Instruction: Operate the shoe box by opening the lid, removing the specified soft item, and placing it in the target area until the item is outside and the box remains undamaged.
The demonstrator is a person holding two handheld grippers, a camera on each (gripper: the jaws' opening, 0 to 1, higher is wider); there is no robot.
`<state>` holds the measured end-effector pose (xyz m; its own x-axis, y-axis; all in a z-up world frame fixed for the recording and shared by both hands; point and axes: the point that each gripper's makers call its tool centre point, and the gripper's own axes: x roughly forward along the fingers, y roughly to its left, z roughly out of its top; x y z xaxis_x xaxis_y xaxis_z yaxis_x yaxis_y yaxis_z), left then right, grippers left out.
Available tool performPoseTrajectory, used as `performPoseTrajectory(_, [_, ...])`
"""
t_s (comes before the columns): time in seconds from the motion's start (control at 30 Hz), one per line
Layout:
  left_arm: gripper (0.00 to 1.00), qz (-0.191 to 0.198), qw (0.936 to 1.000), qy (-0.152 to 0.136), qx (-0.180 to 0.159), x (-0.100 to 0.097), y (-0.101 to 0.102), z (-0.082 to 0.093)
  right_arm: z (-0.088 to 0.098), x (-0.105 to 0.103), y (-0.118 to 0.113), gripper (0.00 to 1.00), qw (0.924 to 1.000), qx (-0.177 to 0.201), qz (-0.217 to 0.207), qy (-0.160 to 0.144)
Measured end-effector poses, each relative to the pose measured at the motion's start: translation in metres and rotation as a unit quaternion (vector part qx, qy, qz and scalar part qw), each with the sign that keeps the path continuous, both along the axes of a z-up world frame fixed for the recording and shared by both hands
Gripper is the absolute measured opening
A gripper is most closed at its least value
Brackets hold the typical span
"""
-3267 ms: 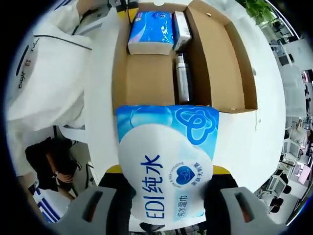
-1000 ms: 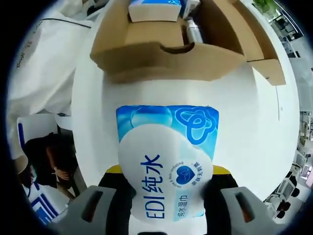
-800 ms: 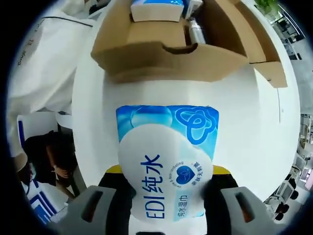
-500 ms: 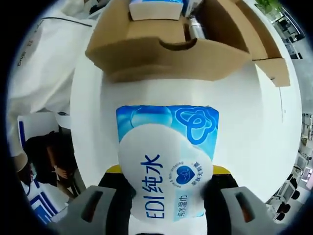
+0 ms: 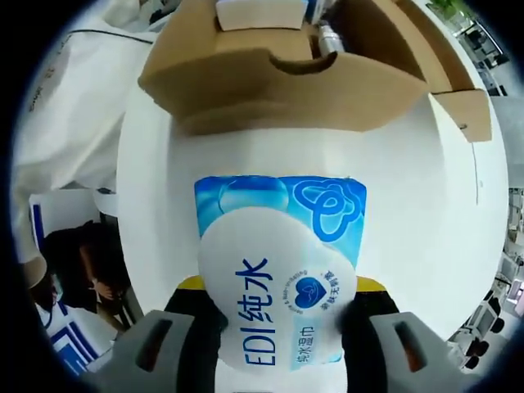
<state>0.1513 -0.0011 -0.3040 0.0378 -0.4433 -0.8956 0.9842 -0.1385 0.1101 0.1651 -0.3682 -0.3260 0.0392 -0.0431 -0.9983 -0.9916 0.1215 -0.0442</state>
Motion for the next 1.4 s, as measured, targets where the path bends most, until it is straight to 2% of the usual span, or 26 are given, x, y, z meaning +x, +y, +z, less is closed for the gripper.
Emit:
performPoseTrajectory(0.1, [0.02, 0.0, 1.0, -0.001, 0.0, 0.002, 0.0, 0.001, 0.0, -0.002, 0.001, 0.58, 1.0, -0.004, 0.001, 0.002])
performPoseTrajectory(0.57, [0.02, 0.0, 1.0, 0.003, -0.001, -0.013, -0.004, -0.003, -0.004, -0.005, -0.003, 0.61, 0.9998, -0.018, -0.003, -0.003])
performPoseTrajectory(0.77, [0.02, -0.001, 1.0, 0.004, -0.002, -0.018, -0.005, -0.005, 0.005, -0.002, -0.005, 0.59, 0.9997, -0.023, -0.008, -0.007])
performPoseTrajectory(1.03, [0.02, -0.005, 1.0, 0.004, -0.003, -0.02, -0.005, -0.006, 0.032, -0.001, -0.005, 0.51, 0.9992, -0.014, -0.025, -0.026])
performPoseTrajectory(1.17, [0.02, -0.003, 1.0, 0.007, -0.005, -0.02, -0.006, -0.007, 0.047, 0.0, 0.0, 0.45, 0.9982, 0.005, -0.045, -0.04])
performPoseTrajectory(1.2, [0.02, -0.002, 0.9999, 0.008, -0.006, -0.02, -0.006, -0.007, 0.054, 0.0, 0.005, 0.43, 0.997, 0.025, -0.055, -0.048])
performPoseTrajectory(1.27, [0.02, -0.002, 0.9999, 0.011, -0.007, -0.021, -0.006, -0.007, 0.056, -0.002, 0.013, 0.41, 0.9961, 0.048, -0.055, -0.049])
performPoseTrajectory(1.33, [0.02, 0.001, 0.9998, 0.016, -0.008, -0.023, -0.006, -0.006, 0.062, 0.003, 0.017, 0.36, 0.9903, 0.075, -0.094, -0.069])
performPoseTrajectory(1.4, [0.02, 0.001, 0.9998, 0.02, -0.009, -0.023, -0.006, -0.006, 0.067, 0.008, 0.022, 0.37, 0.9843, 0.102, -0.117, -0.085])
